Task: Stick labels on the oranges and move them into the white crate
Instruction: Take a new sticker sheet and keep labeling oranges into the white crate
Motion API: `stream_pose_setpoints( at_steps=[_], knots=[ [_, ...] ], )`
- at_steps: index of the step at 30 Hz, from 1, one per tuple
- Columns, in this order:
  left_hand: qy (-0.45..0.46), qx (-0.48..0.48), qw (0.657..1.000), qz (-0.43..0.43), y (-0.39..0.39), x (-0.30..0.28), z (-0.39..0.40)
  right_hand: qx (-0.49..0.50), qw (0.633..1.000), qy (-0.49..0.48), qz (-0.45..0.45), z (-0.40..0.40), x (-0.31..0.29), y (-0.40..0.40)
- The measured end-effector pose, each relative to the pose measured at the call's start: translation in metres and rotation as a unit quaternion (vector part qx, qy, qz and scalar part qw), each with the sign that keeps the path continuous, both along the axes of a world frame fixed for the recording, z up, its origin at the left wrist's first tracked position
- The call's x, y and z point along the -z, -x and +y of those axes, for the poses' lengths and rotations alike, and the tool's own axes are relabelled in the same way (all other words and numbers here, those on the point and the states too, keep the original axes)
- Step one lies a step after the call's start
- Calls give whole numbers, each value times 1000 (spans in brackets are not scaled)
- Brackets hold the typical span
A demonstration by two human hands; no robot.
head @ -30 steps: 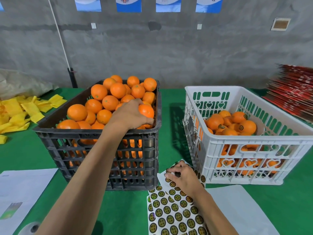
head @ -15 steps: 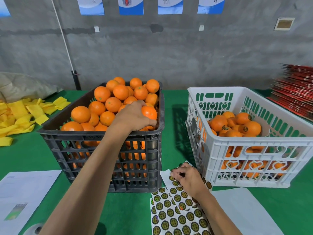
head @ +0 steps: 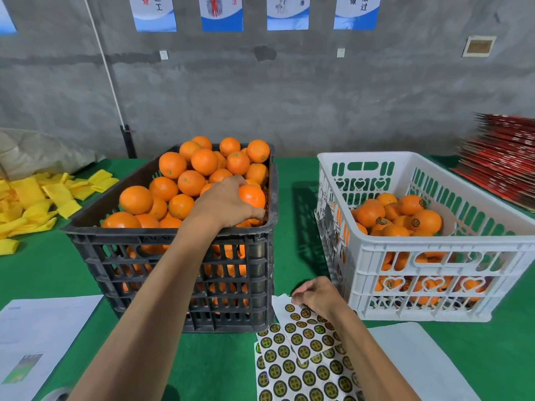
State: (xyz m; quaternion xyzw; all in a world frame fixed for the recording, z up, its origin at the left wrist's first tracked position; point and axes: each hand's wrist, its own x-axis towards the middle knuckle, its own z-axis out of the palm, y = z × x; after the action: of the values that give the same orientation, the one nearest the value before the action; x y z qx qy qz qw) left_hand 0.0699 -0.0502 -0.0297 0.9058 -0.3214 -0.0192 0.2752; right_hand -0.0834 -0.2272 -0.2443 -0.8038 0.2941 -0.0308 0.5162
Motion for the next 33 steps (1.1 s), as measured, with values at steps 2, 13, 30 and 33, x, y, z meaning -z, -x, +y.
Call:
stream_pose_setpoints(
  at_steps=[2, 13, 30, 33],
  knots=[
    [1, 1, 1000, 1, 0, 0, 0, 7, 1000, 13, 6, 0, 1, -2],
    [6, 7, 1000, -3, -3, 3, 0, -36, 998, 53, 7, 3, 0, 3],
    [0, 0, 1000, -7, -2, 2, 0, -65, 944, 321, 32, 21, 2, 18],
    [-5, -9, 1000, -8, -1, 2, 0, -48, 954, 292, 40, 19, 0, 17]
  ],
)
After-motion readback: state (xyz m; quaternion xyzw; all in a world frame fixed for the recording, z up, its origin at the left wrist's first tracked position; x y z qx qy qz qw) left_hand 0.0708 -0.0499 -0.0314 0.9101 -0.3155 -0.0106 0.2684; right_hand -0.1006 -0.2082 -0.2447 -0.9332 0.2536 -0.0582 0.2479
